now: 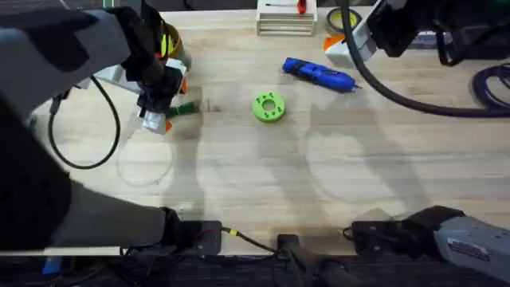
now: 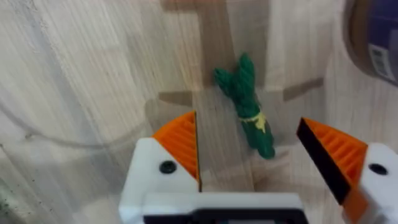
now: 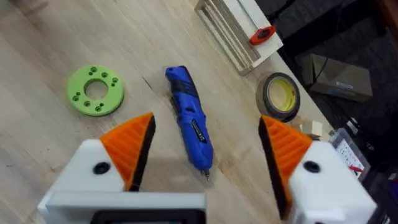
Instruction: Pick up the gripper from the table and insert it into the empty holder that is missing its gripper. Then pick up a screw, insert it into the mounting hole, and use the screwdriver to tighten it. Finally, clean up the table by picking up the vegetable and placing it into the bucket.
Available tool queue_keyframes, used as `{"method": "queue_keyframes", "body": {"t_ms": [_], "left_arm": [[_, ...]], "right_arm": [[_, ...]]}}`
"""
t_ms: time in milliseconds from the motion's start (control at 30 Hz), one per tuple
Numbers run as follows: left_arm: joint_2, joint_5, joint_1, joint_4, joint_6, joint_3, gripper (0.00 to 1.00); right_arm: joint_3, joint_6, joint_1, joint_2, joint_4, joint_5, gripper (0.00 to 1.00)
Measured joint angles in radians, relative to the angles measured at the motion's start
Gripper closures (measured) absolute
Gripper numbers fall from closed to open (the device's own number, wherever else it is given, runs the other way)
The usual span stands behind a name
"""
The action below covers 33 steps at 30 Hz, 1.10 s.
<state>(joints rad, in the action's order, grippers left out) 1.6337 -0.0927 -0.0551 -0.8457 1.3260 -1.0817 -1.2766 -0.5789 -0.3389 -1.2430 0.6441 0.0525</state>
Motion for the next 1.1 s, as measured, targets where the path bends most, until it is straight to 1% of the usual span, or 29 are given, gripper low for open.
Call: {"method": "queue_keyframes", "body": {"t_ms": [133,167,200,267,333,467,533,567,600,667,800,933,1100], "left_arm": [[0.058,0.010,-0.012,0.030,0.014,0.000,0.006],[0.069,0.013,-0.013,0.035,0.018,0.000,0.035],[0.078,0.014,-0.013,0.036,0.019,0.000,0.087],[0.087,0.012,-0.013,0.034,0.019,0.000,0.207],[0.087,0.018,-0.015,0.031,0.020,0.000,0.352],[0.087,0.030,-0.015,0.041,0.023,0.000,0.596],[0.088,0.037,-0.015,0.045,0.026,0.000,0.774],[0.088,0.039,-0.015,0.040,0.025,0.000,0.895],[0.087,0.044,-0.015,0.035,0.026,0.000,0.967],[0.087,0.050,-0.015,0.028,0.027,0.000,0.990],[0.087,0.066,-0.015,0.018,0.021,-0.002,0.990],[0.084,0.083,-0.016,-0.045,0.008,-0.014,0.993],[0.021,0.114,-0.016,-0.079,-0.020,-0.046,0.993]], "right_arm": [[0.000,0.000,0.000,0.000,0.000,0.000,0.010],[0.000,0.000,0.000,0.000,0.000,0.000,0.010],[0.000,0.000,0.000,0.000,0.000,0.000,0.011],[0.000,0.000,0.000,0.000,0.000,0.000,0.011],[0.000,0.000,0.000,0.000,0.000,0.000,0.010],[0.000,0.000,0.000,0.000,0.000,0.000,0.010],[0.000,0.000,0.000,0.000,0.000,0.000,0.010],[0.000,0.000,0.000,0.000,0.000,0.000,0.010],[0.000,0.000,0.000,0.000,0.000,0.000,0.010],[0.000,0.000,0.000,0.000,0.000,0.000,0.010],[0.000,0.000,0.000,0.000,0.000,0.000,0.010],[0.000,0.000,0.000,0.000,0.000,0.000,0.010],[0.000,0.000,0.000,0.000,0.000,0.000,0.010]]}}
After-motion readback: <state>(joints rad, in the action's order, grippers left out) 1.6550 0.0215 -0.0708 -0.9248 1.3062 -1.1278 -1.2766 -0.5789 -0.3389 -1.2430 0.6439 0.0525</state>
